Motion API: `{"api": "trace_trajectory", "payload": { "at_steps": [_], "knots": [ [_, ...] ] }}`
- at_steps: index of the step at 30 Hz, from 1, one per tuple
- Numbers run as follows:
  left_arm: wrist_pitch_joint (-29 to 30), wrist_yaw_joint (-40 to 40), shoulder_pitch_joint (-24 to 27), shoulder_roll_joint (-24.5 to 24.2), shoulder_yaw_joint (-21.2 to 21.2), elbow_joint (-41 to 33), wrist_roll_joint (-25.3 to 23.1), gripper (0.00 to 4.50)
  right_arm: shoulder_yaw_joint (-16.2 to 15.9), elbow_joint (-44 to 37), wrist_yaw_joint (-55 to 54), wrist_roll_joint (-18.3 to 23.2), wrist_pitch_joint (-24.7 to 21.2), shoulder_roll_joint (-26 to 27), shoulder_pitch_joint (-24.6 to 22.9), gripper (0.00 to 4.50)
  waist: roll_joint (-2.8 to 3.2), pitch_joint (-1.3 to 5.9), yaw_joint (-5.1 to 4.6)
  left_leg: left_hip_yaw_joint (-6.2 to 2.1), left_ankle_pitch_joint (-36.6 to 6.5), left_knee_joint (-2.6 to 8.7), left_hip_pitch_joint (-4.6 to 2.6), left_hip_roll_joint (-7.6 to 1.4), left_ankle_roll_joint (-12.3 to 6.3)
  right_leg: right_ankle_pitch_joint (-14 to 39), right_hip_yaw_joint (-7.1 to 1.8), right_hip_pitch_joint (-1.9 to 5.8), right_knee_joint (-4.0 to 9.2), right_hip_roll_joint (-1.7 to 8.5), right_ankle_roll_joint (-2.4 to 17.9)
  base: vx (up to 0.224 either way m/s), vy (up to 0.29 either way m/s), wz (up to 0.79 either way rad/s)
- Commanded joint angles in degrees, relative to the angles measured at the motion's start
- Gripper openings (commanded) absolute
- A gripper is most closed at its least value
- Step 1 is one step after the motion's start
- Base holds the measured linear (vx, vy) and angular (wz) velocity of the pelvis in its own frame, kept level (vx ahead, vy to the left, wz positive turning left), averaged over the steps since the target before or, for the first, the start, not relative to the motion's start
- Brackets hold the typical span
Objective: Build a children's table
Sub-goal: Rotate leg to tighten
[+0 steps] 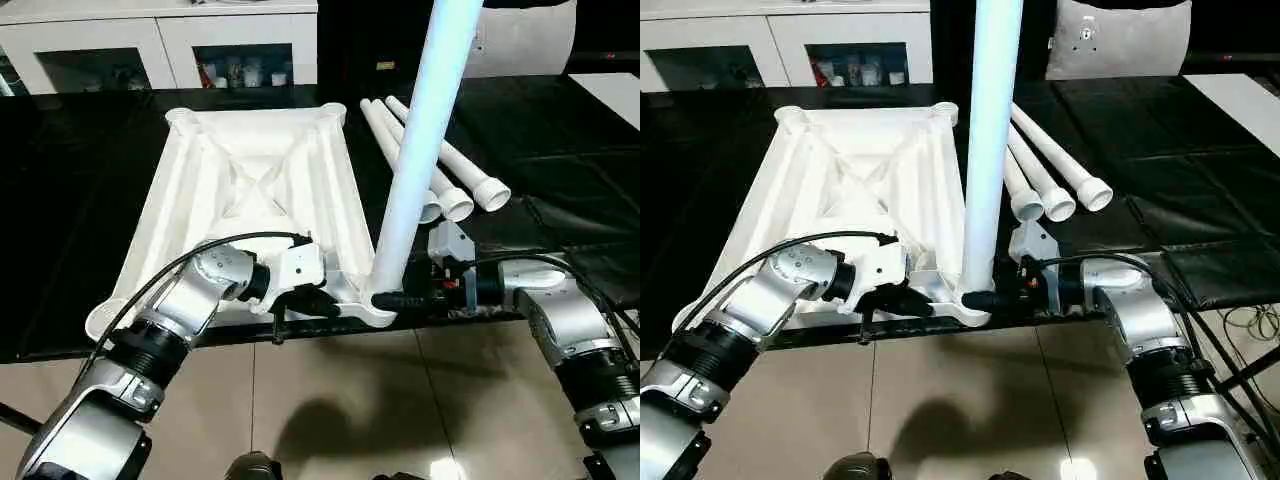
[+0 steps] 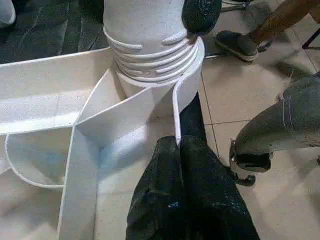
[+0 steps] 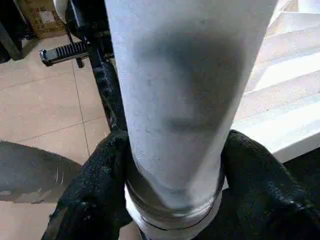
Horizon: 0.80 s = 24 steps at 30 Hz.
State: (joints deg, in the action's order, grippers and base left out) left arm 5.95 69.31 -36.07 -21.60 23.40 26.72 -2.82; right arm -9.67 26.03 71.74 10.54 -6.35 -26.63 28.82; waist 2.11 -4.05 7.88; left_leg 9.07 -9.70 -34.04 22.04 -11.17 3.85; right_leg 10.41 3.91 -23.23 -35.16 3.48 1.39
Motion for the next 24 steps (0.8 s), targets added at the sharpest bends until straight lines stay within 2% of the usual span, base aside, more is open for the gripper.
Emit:
{"api": "trace_trajectory", "payload": {
  "at_steps": [1,4,5,7,10,11,12,13,15,16,18,21,24],
  "knots": [
    [0.13,2.11,-1.11,0.06,0.19,-0.57,0.82,0.0,-0.57,0.3,-0.06,-0.07,-2.02,0.34,0.16,2.5,-0.07,4.62,-0.36,-0.08,-8.5,3.27,-0.79,-1.93,-4.13,6.62,-2.51,3.4,3.71,4.26,13.62,0.0,0.0,0.0],
    [2.33,0.67,-0.92,0.65,-0.74,-1.25,1.4,0.0,-0.38,-0.47,-1.32,0.49,-4.21,1.18,-0.31,2.49,-0.06,4.6,-0.37,-0.09,-8.87,3.3,-0.86,-1.95,-4.11,6.88,-2.48,3.4,3.77,4.28,13.8,0.0,0.0,0.0],
    [5.89,-2.85,-0.56,2.06,-2.5,-2.55,2.16,0.0,0.64,-0.56,-5.67,0.81,-6.87,3.28,-0.28,2.48,0.04,4.5,-0.49,-0.02,-8.78,3.33,-0.88,-1.96,-3.87,6.69,-2.55,3.37,3.65,4.22,14.07,0.0,0.0,0.0],
    [6.95,-4.01,-0.45,2.52,-3.06,-2.93,2.36,0.0,0.95,-0.59,-6.98,0.95,-7.65,3.98,-0.26,2.46,-0.06,4.42,-0.72,-0.16,-9.43,3.47,-0.78,-1.81,-3.32,8.53,-2.4,3.39,3.9,4.31,13.69,0.0,0.0,0.0],
    [13.55,-13.29,0.14,6.58,-6.99,-5.09,3.22,0.0,2.85,1.18,-17.6,0.13,-9.7,9.46,0.39,2.37,-0.08,4.22,-1.56,-0.2,-10.94,3.67,-0.95,-1.9,-2.14,11.64,-2.48,3.16,4.25,4.45,13.0,0.0,0.0,0.0],
    [16.51,-17.6,0.25,8.74,-8.84,-5.77,3.63,0.0,3.84,2.89,-23.03,-0.52,-10.42,12.09,1.03,2.35,-0.15,4.22,-2.04,-0.28,-10.87,3.7,-0.76,-1.72,-1.54,12.28,-2.36,3.37,4.22,4.5,12.91,0.0,0.0,0.0],
    [17.05,-18.32,0.25,9.16,-9.14,-5.86,3.72,0.0,4.07,3.22,-23.95,-0.55,-10.67,12.51,1.17,2.34,-0.46,4.09,-2.66,-0.29,-11.02,3.82,-0.57,-1.53,-1.34,13.45,-2.27,3.45,4.45,4.42,12.4,0.0,0.0,0.0],
    [17.9,-20.3,-0.05,10.26,-9.82,-5.73,3.74,0.0,4.42,3.86,-25.76,-0.56,-10.93,13.65,1.61,2.32,-0.39,4.12,-2.8,-0.35,-11.06,3.8,-0.58,-1.44,-1.35,14.13,-2.23,3.53,4.57,4.45,12.06,0.0,0.0,0.0],
    [19.67,-26.32,-1.31,13.62,-11.82,-4.64,3.69,0.0,5.58,6.14,-31.76,-0.76,-11.42,17.08,3.21,2.3,-0.64,4.23,-3.4,-0.16,-9.62,3.57,-0.51,-1.36,-1.97,12.69,-2.39,3.46,4.63,4.3,11.85,0.0,0.0,0.0],
    [19.67,-26.32,-1.31,13.62,-11.82,-4.64,3.69,0.0,5.58,6.14,-31.76,-0.76,-11.42,17.08,3.21,2.25,-0.5,4.22,-3.51,-0.12,-9.3,3.51,-0.5,-1.33,-2.1,12.24,-2.42,3.34,4.56,4.28,12.07,0.0,0.0,0.0],
    [20.25,-34.32,-3.65,17.78,-14.43,-1.88,3.32,0.0,8.94,9.5,-42.67,-0.81,-12.96,21.82,6.06,2.17,-0.31,4.28,-3.86,-0.07,-8.47,3.42,-0.41,-1.16,-2.53,11.35,-2.38,3.35,4.62,4.16,12.14,0.0,0.0,0.0],
    [19.59,-37.57,-4.91,19.9,-15.28,-0.88,3.22,0.0,11.24,12.87,-50.19,-0.93,-12.73,24.36,8.23,2.14,-0.2,4.33,-4.19,-0.16,-8.75,3.52,-0.51,-1.15,-2.28,11.24,-2.27,3.29,4.7,4.14,12.06,0.0,0.0,0.0],
    [19.22,-37.72,-5.12,20.3,-14.77,-1.51,2.5,0.0,11.7,13.96,-53.45,-2.15,-10.93,25.71,8.87,2.14,-0.18,4.71,-4.37,-0.18,-5.96,3.35,-0.32,-1.28,-3.43,4.35,-2.36,3.57,3.98,4.14,13.09,0.0,0.0,0.0]
  ]
}}
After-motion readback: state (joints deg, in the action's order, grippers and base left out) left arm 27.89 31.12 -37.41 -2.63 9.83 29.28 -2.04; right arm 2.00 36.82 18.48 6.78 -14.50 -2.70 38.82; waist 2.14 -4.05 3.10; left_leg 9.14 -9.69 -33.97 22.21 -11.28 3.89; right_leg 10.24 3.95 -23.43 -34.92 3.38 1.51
